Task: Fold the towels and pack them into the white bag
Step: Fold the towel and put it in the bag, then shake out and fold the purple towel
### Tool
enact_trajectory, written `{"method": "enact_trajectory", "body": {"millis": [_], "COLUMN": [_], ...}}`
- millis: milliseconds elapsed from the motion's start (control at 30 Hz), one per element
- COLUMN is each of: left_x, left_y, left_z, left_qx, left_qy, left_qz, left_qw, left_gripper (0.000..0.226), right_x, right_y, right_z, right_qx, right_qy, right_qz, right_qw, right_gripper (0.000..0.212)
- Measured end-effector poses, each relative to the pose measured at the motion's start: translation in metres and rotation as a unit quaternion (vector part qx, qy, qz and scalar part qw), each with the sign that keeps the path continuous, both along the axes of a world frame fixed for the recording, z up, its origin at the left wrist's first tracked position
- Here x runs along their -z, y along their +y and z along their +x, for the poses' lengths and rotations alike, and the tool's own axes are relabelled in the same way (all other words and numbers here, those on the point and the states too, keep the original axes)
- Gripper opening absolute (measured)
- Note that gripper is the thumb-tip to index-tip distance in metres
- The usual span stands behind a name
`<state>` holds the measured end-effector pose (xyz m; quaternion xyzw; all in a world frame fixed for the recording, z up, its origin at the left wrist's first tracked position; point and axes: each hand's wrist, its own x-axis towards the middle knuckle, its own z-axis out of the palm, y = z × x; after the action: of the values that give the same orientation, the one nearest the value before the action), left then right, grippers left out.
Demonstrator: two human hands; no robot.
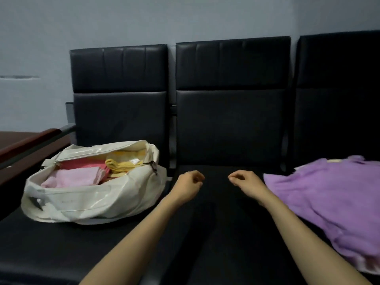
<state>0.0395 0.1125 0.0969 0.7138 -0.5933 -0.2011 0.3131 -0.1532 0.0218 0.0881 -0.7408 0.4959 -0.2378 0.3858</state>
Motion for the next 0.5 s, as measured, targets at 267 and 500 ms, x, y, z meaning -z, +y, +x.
{"method": "enact_trajectory", "body": {"millis": [267, 500], "left_x": [0.035, 0.061], "left_y": [-0.05, -0.095], "left_z": [-0.171, -0.276], "left_qx": [0.153, 0.232], "left_qy": [0.022, -0.026], "left_qz": [0.076, 0.06], "left_qw": [0.985, 0.97], "left_gripper": [0.032, 0.06], "right_x": [0.029, 0.03], "right_y": [0.008, 0.002], "right_z": [-0.198, -0.262], "right_qx": [0.206, 0.274], "right_qy": [0.105, 0.207], "right_qz": [-0.072, -0.117], "right_qw": [0.97, 0.932], "right_gripper": [0.018, 0.041]}}
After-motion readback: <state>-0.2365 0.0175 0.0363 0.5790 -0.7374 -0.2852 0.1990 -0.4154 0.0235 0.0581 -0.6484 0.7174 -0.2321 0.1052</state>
